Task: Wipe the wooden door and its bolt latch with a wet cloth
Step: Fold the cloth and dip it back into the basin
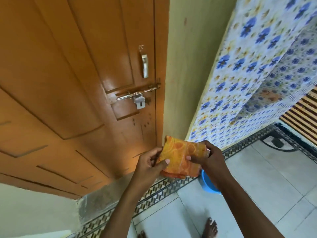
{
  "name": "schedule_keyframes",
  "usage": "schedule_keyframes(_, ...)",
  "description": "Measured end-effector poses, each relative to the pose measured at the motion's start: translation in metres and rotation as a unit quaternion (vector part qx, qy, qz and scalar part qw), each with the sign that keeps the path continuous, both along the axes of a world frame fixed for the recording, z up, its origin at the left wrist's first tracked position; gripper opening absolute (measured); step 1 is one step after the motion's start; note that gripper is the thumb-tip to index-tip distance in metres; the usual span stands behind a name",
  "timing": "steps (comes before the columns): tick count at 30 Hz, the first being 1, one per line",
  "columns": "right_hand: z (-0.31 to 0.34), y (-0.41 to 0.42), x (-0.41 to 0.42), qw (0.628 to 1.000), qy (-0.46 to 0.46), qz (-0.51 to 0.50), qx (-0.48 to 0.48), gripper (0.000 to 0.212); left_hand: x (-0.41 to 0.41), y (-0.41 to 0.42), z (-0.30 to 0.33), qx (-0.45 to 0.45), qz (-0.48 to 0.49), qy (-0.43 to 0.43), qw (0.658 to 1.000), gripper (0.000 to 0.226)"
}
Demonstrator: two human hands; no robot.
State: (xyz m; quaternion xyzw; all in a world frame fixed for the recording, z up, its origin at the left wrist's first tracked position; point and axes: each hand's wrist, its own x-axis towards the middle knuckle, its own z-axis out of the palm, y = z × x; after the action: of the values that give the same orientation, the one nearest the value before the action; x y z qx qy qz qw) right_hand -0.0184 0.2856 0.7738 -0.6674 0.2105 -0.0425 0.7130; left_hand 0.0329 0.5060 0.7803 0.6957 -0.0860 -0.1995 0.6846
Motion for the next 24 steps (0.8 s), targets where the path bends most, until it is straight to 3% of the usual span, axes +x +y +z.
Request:
schedule_keyframes(6,0.005,-0.107,0.001,0.990,-0.025,0.118,-0.072,0.047,-0.007,-0.094,0.002,0.021,0.010,-0.046,0.999,0.037)
schedule_keyframes(11,0.005,-0.197,0.004,0.952,-0.009,0.276,-0.129,0.035,-0.018,-0.182,0.001,0.021,0.041,-0.057,0.997,0.033)
schedule_keyframes(17,-0.003,-0.265,-0.001,0.951,-0.001,0.292,-0.102,0.030,-0.043,-0.279,-0.019,-0.126,0.153,0.144,0.969,0.048)
schedule_keyframes(24,-0.034,-0.307,-0.007,0.964,0.029,0.239,-0.116,0.031,-0.056,-0.342,-0.072,-0.123,0.240,0.239,0.933,0.042)
